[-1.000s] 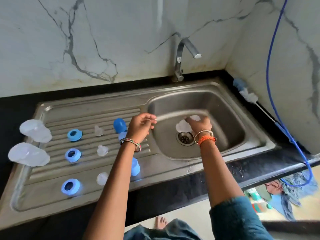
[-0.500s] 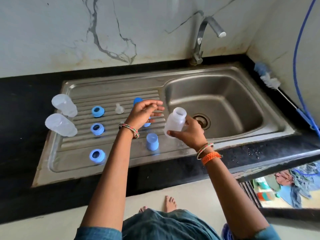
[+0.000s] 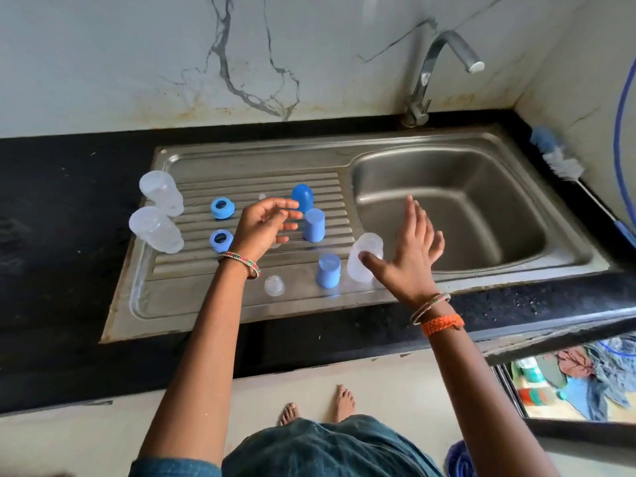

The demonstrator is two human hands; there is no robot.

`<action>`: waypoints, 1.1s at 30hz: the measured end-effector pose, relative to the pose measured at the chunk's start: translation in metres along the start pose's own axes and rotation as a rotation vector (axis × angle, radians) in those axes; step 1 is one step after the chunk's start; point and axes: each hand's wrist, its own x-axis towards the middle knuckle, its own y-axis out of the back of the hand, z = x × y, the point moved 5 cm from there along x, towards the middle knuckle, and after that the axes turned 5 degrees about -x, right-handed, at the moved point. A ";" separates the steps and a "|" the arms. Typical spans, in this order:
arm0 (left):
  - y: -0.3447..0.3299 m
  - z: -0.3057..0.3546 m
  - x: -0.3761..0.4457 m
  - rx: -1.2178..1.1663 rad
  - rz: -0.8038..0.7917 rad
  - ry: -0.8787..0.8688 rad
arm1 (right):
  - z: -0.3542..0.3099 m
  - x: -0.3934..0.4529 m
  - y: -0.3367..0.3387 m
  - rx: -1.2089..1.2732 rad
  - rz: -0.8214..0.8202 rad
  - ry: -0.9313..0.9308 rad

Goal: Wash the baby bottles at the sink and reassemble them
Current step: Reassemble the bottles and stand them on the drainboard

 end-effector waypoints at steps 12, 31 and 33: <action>0.117 -0.029 -0.040 0.053 0.351 0.030 | -0.164 -0.037 -0.147 -0.300 -0.549 0.641; 0.000 0.031 0.026 -0.008 0.036 -0.032 | -0.115 0.091 0.064 0.918 -0.612 0.127; -0.028 0.039 0.036 -0.004 -0.016 -0.042 | -0.070 0.107 0.065 1.285 -0.624 -0.140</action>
